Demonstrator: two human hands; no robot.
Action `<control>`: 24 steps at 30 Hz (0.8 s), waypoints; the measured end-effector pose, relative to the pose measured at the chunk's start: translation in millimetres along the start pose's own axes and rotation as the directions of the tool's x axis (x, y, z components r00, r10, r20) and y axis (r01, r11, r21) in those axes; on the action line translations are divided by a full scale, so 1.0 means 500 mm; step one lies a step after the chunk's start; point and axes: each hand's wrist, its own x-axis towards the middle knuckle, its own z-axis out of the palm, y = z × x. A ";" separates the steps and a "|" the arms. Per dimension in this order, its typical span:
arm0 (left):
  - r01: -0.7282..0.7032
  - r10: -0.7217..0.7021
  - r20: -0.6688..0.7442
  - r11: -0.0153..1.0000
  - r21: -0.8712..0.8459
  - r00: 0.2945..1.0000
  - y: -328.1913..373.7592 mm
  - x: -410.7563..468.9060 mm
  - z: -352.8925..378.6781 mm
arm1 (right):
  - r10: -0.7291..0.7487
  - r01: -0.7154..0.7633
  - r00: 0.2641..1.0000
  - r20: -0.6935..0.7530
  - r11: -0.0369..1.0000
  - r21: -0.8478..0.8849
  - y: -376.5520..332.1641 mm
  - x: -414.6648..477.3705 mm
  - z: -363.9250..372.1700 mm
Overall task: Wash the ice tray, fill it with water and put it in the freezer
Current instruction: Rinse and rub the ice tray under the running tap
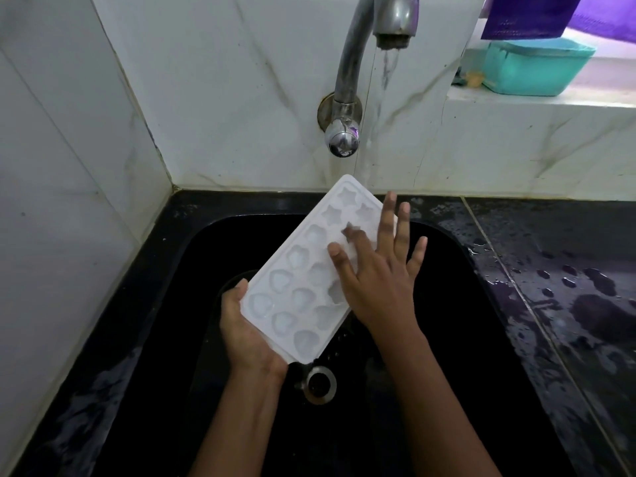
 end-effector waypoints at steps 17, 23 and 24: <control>-0.027 0.030 -0.049 0.998 0.052 0.998 -0.010 0.012 -0.012 | 0.016 -0.019 0.998 -0.063 0.999 -0.040 0.021 0.010 -0.012; -0.085 0.085 -0.005 0.996 -0.004 0.996 -0.001 0.010 -0.008 | -0.095 0.094 0.995 0.017 0.993 0.069 0.008 0.008 -0.005; -0.087 0.087 -0.009 0.996 0.001 0.996 -0.001 0.008 -0.010 | -0.095 0.093 0.995 0.019 0.993 0.073 0.015 0.011 -0.009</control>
